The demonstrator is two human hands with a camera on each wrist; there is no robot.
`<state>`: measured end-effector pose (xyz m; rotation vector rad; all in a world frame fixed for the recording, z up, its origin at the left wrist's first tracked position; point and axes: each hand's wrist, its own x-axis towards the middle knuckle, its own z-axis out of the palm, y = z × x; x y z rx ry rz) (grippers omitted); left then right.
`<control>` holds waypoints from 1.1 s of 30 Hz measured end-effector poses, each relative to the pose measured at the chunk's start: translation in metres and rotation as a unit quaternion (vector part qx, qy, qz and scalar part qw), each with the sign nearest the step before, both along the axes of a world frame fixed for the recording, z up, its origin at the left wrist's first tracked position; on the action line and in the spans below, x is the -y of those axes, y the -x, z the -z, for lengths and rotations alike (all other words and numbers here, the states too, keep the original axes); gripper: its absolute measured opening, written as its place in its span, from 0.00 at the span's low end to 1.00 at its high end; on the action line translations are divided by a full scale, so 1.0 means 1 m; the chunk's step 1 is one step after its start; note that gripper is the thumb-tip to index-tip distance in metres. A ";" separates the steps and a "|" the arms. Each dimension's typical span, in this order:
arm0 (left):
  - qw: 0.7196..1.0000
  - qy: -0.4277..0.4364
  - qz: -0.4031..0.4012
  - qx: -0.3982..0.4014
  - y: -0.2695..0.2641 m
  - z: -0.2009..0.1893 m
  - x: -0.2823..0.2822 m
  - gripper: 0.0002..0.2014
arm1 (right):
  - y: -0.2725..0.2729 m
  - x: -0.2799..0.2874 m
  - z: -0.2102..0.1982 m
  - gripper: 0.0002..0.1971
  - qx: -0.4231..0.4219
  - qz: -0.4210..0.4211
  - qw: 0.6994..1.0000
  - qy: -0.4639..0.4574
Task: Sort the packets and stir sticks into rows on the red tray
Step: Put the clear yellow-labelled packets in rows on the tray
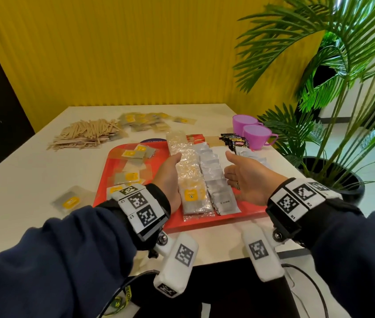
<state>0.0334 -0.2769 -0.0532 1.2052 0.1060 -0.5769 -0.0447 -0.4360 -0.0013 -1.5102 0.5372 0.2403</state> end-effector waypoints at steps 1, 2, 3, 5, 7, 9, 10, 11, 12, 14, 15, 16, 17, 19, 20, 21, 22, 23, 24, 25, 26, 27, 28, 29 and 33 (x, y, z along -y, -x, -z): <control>1.000 0.003 0.009 -0.001 0.008 -0.007 -0.001 0.52 | 0.001 -0.001 0.000 0.41 -0.003 -0.006 1.000 -0.003; 1.000 0.002 0.011 -0.001 0.011 -0.009 -0.002 0.53 | 0.002 -0.002 0.000 0.41 -0.007 -0.009 1.000 -0.006; 1.000 0.001 0.010 0.001 0.011 -0.009 -0.003 0.52 | 0.002 -0.003 0.000 0.42 -0.009 -0.012 1.000 -0.009; 1.000 0.003 0.009 0.001 0.021 -0.017 -0.003 0.50 | 0.003 -0.004 0.000 0.41 -0.009 -0.014 1.000 -0.010; 1.000 -0.004 0.001 0.002 0.037 -0.034 -0.003 0.40 | 0.004 -0.004 -0.001 0.41 -0.002 -0.015 1.000 -0.008; 0.999 -0.034 -0.012 0.014 0.048 -0.048 -0.007 0.21 | 0.005 -0.004 -0.005 0.40 0.006 -0.013 1.000 -0.003; 0.998 -0.056 -0.014 0.025 0.049 -0.052 -0.011 0.18 | 0.006 -0.004 -0.008 0.39 0.011 -0.005 1.000 0.004; 0.996 -0.081 -0.012 0.040 0.050 -0.057 -0.015 0.20 | 0.006 -0.005 -0.010 0.38 0.020 0.006 1.000 0.017; 0.993 -0.102 -0.017 0.052 0.048 -0.062 -0.021 0.23 | 0.006 -0.008 -0.013 0.36 0.032 0.017 0.999 0.037; 0.989 -0.133 -0.023 0.061 0.038 -0.068 -0.034 0.20 | 0.007 -0.016 -0.021 0.31 0.062 0.027 0.994 0.083; 0.987 -0.148 -0.029 0.062 0.033 -0.073 -0.042 0.17 | 0.005 -0.021 -0.024 0.28 0.075 0.023 0.992 0.097; 0.984 -0.165 -0.033 0.066 0.027 -0.077 -0.051 0.18 | 0.003 -0.027 -0.026 0.27 0.082 0.016 0.991 0.101; 0.978 -0.190 -0.040 0.070 0.020 -0.081 -0.060 0.21 | 0.000 -0.033 -0.028 0.24 0.082 0.004 0.992 0.097; 0.958 -0.271 -0.054 0.083 0.007 -0.087 -0.078 0.23 | -0.009 -0.048 -0.030 0.15 0.063 -0.023 0.995 0.074; 0.947 -0.307 -0.052 0.085 0.002 -0.088 -0.086 0.24 | -0.012 -0.057 -0.032 0.10 0.048 -0.035 0.996 0.059; 0.936 -0.337 -0.044 0.090 -0.001 -0.089 -0.093 0.23 | -0.016 -0.066 -0.033 0.07 0.035 -0.045 0.997 0.042; 0.921 -0.376 -0.030 0.098 -0.003 -0.089 -0.098 0.22 | -0.020 -0.075 -0.032 0.08 0.022 -0.055 0.998 0.024; 0.903 -0.416 -0.017 0.105 -0.006 -0.088 -0.104 0.21 | -0.024 -0.084 -0.031 0.09 0.011 -0.067 0.998 0.011; 0.883 -0.455 -0.002 0.112 -0.008 -0.087 -0.108 0.21 | -0.027 -0.092 -0.030 0.10 -0.002 -0.079 0.997 -0.002; 0.859 -0.495 0.019 0.126 -0.008 -0.085 -0.112 0.21 | -0.029 -0.100 -0.028 0.10 -0.018 -0.089 0.996 -0.012; 0.832 -0.534 0.044 0.144 -0.008 -0.084 -0.115 0.22 | -0.033 -0.107 -0.027 0.09 -0.032 -0.094 0.995 -0.021; 0.806 -0.566 0.067 0.162 -0.008 -0.083 -0.118 0.22 | -0.036 -0.115 -0.024 0.09 -0.042 -0.098 0.994 -0.028; 0.781 -0.592 0.091 0.174 -0.006 -0.082 -0.120 0.22 | -0.038 -0.121 -0.021 0.12 -0.051 -0.102 0.993 -0.036; 0.763 -0.612 0.109 0.179 -0.006 -0.081 -0.123 0.23 | -0.042 -0.127 -0.018 0.17 -0.060 -0.102 0.992 -0.049; 0.703 -0.667 0.162 0.188 -0.007 -0.073 -0.132 0.27 | -0.048 -0.146 -0.013 0.29 -0.086 -0.095 0.988 -0.088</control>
